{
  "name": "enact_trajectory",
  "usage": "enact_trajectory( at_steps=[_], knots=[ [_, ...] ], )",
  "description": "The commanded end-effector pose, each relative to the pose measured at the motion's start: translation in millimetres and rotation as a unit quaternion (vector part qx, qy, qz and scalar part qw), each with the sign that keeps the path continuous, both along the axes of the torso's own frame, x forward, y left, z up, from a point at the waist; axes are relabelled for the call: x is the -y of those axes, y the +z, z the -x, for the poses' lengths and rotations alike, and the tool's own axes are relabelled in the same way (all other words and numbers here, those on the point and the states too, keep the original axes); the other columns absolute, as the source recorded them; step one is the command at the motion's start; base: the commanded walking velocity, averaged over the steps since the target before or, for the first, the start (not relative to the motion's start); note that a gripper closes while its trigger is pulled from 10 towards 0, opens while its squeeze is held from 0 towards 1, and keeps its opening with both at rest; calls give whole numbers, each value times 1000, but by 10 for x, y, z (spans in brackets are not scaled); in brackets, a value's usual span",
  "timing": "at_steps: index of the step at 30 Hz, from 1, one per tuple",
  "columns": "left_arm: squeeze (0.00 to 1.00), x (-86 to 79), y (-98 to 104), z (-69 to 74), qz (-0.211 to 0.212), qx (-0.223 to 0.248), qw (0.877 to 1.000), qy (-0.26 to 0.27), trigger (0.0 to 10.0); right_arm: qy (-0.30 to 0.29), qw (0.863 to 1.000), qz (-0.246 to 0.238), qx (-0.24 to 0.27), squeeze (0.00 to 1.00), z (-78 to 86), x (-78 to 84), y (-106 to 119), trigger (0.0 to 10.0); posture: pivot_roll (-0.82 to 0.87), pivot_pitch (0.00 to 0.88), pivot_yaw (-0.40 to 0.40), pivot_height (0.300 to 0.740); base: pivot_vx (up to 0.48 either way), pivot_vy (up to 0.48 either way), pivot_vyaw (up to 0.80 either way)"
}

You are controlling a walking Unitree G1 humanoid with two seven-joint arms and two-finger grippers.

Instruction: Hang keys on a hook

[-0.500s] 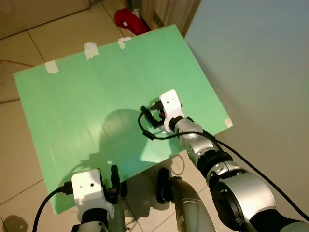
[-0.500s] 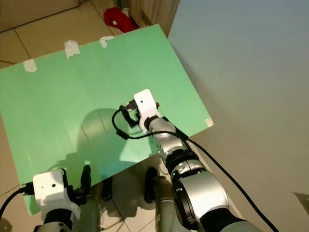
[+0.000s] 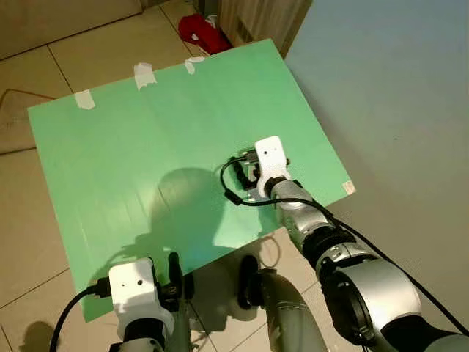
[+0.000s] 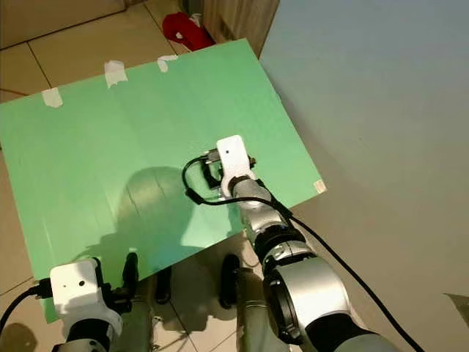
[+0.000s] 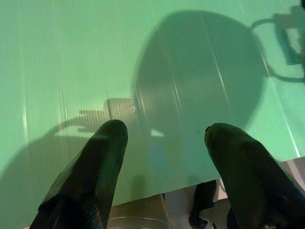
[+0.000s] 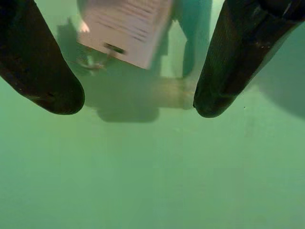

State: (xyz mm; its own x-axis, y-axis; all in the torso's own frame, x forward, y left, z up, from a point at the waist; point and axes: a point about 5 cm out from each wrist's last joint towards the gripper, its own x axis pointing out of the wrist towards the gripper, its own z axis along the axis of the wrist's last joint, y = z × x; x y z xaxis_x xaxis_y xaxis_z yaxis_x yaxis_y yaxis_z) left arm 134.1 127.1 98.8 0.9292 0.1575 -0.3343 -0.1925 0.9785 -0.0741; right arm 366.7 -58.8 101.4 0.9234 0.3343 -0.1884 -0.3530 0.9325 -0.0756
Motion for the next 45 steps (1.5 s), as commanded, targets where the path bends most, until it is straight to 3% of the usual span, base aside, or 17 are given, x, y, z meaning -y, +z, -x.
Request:
enact_trajectory(
  at_steps=[1, 16, 45],
  knots=[
    [0, 152, -1, 68, 26, -16, 999, -9, 10000, -19, 999, -5, -29, 0, 27, 45, -94, 10000, 360, 441, -110, 740, 0, 0, 0],
    [0, 113, 23, 113, 21, -23, 999, -8, 10000, -56, 995, -29, -78, 0, 61, 81, -204, 10000, 375, 462, -94, 740, 0, 0, 0],
    [0, 113, 46, 135, 21, -28, 999, -11, 10000, -114, 988, -23, -101, 0, 65, 227, -274, 10000, 381, 480, -82, 740, 0, 0, 0]
  ],
)
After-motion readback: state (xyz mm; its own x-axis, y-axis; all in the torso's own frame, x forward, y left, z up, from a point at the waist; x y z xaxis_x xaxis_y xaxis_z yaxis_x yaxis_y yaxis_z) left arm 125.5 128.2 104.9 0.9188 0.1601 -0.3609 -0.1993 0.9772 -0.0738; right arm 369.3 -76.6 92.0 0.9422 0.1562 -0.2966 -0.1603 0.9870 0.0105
